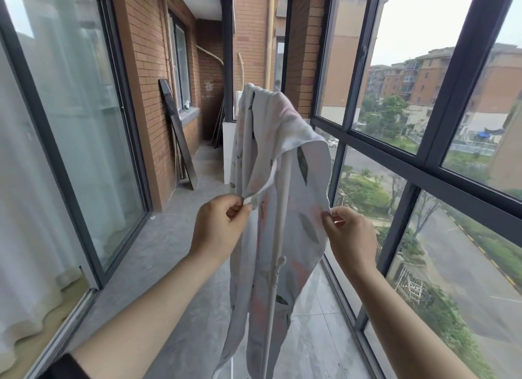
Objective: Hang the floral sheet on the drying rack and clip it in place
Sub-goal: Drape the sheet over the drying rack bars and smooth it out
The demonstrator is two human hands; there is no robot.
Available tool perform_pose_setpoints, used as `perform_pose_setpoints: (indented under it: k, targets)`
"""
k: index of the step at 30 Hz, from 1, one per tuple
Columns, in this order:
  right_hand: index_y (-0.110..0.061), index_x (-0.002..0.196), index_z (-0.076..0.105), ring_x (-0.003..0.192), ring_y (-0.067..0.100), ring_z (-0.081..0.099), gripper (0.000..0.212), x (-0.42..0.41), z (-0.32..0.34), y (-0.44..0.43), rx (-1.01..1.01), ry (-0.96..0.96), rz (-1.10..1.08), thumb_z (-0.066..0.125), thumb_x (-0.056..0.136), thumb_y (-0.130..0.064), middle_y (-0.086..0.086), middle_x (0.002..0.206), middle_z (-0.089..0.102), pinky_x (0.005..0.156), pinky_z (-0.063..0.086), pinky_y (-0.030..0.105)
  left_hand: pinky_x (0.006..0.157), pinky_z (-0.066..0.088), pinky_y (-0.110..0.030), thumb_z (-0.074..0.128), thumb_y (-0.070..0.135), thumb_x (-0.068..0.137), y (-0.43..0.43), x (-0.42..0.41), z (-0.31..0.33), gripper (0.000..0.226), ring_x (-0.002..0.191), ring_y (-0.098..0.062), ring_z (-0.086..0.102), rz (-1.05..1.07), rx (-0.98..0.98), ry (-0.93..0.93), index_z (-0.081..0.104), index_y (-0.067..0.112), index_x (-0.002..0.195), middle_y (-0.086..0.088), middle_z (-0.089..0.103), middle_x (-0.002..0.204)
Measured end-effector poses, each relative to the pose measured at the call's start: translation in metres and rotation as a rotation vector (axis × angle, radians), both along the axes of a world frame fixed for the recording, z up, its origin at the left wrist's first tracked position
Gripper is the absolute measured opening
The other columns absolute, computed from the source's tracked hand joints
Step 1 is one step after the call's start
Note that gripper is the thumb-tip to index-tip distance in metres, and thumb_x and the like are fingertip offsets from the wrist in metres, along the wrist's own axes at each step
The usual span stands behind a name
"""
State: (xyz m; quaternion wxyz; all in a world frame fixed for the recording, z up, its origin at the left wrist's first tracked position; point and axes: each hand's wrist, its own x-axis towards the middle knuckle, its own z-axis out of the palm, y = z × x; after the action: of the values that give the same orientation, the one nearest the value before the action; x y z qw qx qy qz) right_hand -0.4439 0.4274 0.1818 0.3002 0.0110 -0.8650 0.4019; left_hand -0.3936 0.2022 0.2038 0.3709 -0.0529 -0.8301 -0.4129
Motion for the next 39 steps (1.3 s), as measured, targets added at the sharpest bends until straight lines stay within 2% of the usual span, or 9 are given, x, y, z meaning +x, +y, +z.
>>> perform_pose_setpoints:
  k: [3,8,13,17,21,24,30,34,39]
  targets:
    - [-0.024,0.084,0.070,0.072,0.015,0.065,0.010,0.004,-0.003,-0.003,0.015,-0.033,0.067,0.063,0.086,-0.031,-0.008,0.073,0.068,0.062,0.051,0.031,0.050,0.034,-0.012,0.067,0.016,0.087,0.002,0.002,-0.021,0.027,0.056,-0.006,0.051,-0.003,0.039,-0.060,0.058,0.011,0.062,0.008,0.054,0.054]
    - [-0.022,0.105,0.067,0.071,0.003,0.063,0.025,0.027,-0.026,-0.003,-0.020,-0.088,0.110,0.068,0.083,-0.033,-0.011,0.088,0.067,0.066,0.052,0.030,0.066,0.050,-0.013,0.070,0.018,0.084,-0.004,0.010,-0.055,0.004,0.073,-0.005,0.063,-0.021,0.144,-0.156,0.071,0.014,0.084,0.007,0.069,0.079]
    - [-0.019,0.115,0.063,0.075,-0.001,0.060,0.036,0.057,-0.083,-0.001,-0.081,-0.216,0.107,0.070,0.083,-0.032,-0.009,0.093,0.066,0.064,0.045,0.025,0.066,0.049,-0.013,0.071,0.015,0.083,-0.009,0.032,-0.111,0.003,0.075,-0.010,0.064,0.006,0.168,-0.289,0.070,0.013,0.084,0.006,0.070,0.080]
    - [-0.022,0.115,0.062,0.076,-0.004,0.059,0.036,0.082,-0.136,-0.002,-0.053,-0.377,0.084,0.069,0.083,-0.035,-0.009,0.098,0.067,0.069,0.049,0.030,0.065,0.047,-0.011,0.070,0.011,0.083,-0.010,0.049,-0.160,0.001,0.075,-0.013,0.065,-0.011,0.173,-0.397,0.071,0.011,0.083,0.005,0.070,0.080]
    - [-0.022,0.115,0.063,0.078,-0.001,0.061,0.036,0.102,-0.187,-0.004,-0.052,-0.516,0.078,0.068,0.083,-0.037,-0.010,0.100,0.066,0.072,0.055,0.035,0.070,0.051,-0.018,0.069,0.010,0.083,-0.010,0.062,-0.208,0.004,0.075,-0.011,0.065,-0.020,0.186,-0.502,0.071,0.014,0.082,0.006,0.070,0.081]
    - [-0.021,0.112,0.064,0.079,0.002,0.062,0.032,0.115,-0.224,-0.003,-0.057,-0.582,0.079,0.069,0.083,-0.033,-0.008,0.099,0.067,0.073,0.053,0.033,0.071,0.052,-0.023,0.068,0.008,0.083,-0.011,0.075,-0.241,0.008,0.072,-0.007,0.064,-0.017,0.188,-0.561,0.070,0.015,0.079,0.010,0.069,0.079]
    - [-0.019,0.112,0.065,0.079,0.002,0.060,0.031,0.117,-0.274,0.002,-0.025,-0.724,0.104,0.066,0.084,-0.031,-0.007,0.097,0.066,0.068,0.044,0.025,0.062,0.044,-0.006,0.069,0.008,0.082,-0.007,0.087,-0.290,0.024,0.071,0.005,0.059,0.015,0.187,-0.649,0.062,0.028,0.070,0.014,0.066,0.072]
    - [-0.020,0.114,0.064,0.079,0.000,0.060,0.032,0.098,-0.303,0.009,0.001,-0.749,0.127,0.065,0.084,-0.032,-0.008,0.098,0.067,0.068,0.047,0.024,0.062,0.041,-0.003,0.070,0.010,0.082,-0.001,0.074,-0.323,0.015,0.069,-0.001,0.061,0.046,0.168,-0.679,0.066,0.023,0.075,0.014,0.066,0.076]
    - [-0.022,0.114,0.063,0.081,0.005,0.062,0.033,0.067,-0.373,0.008,0.017,-0.723,0.144,0.065,0.084,-0.035,-0.008,0.100,0.067,0.075,0.050,0.030,0.062,0.042,-0.003,0.069,0.008,0.082,0.008,0.051,-0.400,0.012,0.069,0.000,0.060,0.073,0.202,-0.674,0.067,0.019,0.078,0.010,0.067,0.078]
